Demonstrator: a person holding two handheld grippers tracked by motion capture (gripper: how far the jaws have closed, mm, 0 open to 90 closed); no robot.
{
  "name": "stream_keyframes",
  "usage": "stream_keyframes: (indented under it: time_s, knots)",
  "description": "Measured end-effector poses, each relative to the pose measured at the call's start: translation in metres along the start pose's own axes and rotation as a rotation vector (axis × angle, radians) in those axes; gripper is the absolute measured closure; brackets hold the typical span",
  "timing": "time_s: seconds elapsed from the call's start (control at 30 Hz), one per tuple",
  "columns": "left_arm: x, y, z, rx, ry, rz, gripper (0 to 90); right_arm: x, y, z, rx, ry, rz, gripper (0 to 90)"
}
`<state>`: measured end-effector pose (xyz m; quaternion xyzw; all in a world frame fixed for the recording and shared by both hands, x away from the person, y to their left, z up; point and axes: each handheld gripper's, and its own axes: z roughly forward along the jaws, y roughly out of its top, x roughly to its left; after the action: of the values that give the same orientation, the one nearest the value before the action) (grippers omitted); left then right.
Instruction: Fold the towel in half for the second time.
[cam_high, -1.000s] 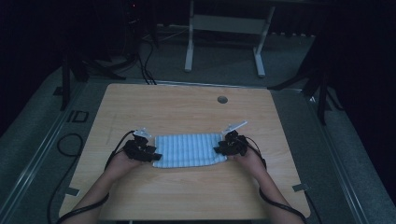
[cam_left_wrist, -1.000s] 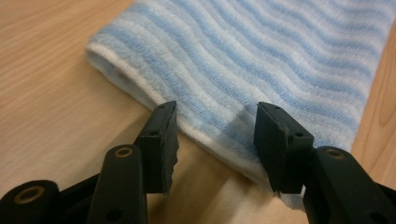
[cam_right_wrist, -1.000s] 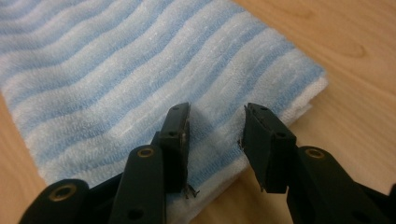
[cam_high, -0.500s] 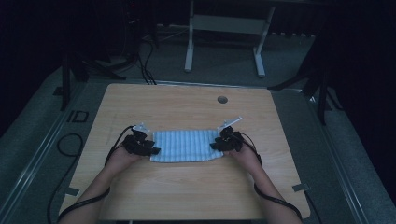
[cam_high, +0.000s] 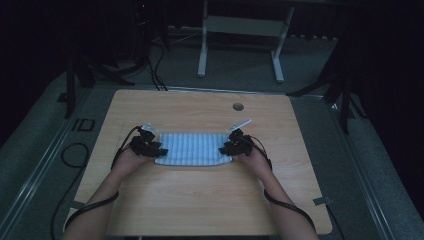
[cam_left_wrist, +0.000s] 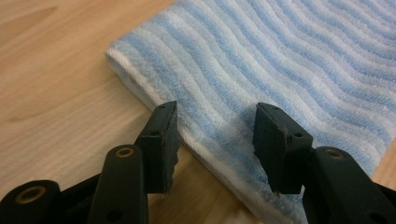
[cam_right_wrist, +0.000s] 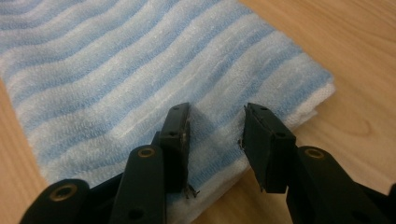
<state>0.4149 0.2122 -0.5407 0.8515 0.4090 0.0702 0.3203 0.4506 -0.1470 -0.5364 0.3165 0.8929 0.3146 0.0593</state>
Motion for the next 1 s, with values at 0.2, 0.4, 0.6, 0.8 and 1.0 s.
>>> stream_keyframes:
  time_s: [0.2, 0.4, 0.6, 0.8, 1.0]
  knots:
    - [0.003, 0.001, 0.001, -0.004, 0.01, -0.012, 49.8, -0.008, 0.01, 0.006, 0.011, 0.0, 0.002, 60.9]
    - [0.002, 0.003, -0.002, -0.017, 0.008, -0.019, 48.9, -0.013, 0.014, 0.007, 0.009, 0.038, 0.012, 52.5]
    - [0.001, 0.002, -0.011, -0.058, -0.025, -0.036, 43.6, -0.006, 0.011, -0.002, -0.02, 0.05, -0.018, 39.7]
    - [-0.006, -0.001, -0.02, -0.093, -0.065, -0.034, 27.9, -0.001, 0.006, -0.018, -0.065, 0.071, -0.058, 21.2]
    - [-0.01, -0.01, -0.024, -0.123, -0.067, -0.035, 13.1, 0.002, -0.001, -0.029, -0.09, 0.074, -0.089, 16.2]
